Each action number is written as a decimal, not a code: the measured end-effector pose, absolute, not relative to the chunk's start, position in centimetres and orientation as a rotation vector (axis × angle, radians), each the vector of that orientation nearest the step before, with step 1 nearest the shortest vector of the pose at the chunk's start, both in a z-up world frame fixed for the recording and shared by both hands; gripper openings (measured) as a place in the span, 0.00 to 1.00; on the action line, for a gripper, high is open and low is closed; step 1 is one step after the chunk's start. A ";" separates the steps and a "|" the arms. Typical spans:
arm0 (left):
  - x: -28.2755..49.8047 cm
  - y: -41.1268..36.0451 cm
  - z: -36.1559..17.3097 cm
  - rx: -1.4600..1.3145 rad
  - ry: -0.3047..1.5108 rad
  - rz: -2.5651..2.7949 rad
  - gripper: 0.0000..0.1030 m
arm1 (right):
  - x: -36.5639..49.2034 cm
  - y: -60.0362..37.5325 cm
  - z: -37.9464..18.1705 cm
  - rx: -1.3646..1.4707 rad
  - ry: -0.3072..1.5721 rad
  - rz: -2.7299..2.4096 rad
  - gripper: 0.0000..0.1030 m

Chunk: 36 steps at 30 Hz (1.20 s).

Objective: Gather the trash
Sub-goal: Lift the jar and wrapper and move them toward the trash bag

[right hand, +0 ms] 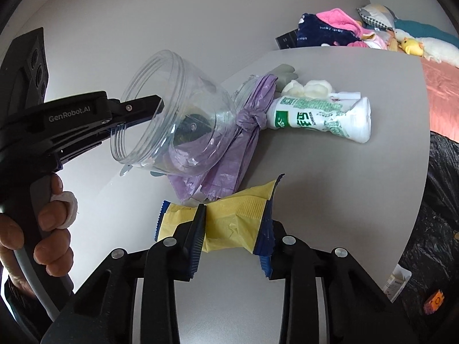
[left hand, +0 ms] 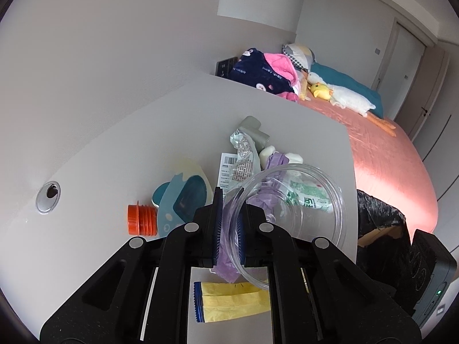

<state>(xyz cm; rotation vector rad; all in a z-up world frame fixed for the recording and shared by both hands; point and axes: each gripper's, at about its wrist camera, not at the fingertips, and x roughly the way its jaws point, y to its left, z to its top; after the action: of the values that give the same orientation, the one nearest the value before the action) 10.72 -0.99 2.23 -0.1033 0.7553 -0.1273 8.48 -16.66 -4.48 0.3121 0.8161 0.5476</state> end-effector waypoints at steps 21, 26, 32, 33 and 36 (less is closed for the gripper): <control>8.1 -4.0 5.1 -0.082 0.682 -0.176 0.08 | 5.5 -22.1 -0.8 0.282 0.701 0.447 0.33; 7.4 -4.9 5.5 -0.091 0.671 -0.184 0.08 | 4.7 -23.5 0.1 0.280 0.670 0.418 0.33; 6.4 -6.2 5.7 -0.092 0.674 -0.198 0.08 | 3.9 -25.3 0.8 0.290 0.648 0.393 0.33; 6.3 -6.5 5.7 -0.089 0.674 -0.202 0.08 | 3.7 -25.6 0.9 0.292 0.644 0.390 0.33; 6.0 -7.4 5.8 -0.082 0.674 -0.215 0.08 | 3.3 -26.4 1.2 0.293 0.633 0.377 0.33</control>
<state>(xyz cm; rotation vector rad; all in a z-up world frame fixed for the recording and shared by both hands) 6.01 -7.41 5.84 -0.0823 0.6737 -0.2145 3.29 -26.42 1.19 0.2928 0.6331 0.3767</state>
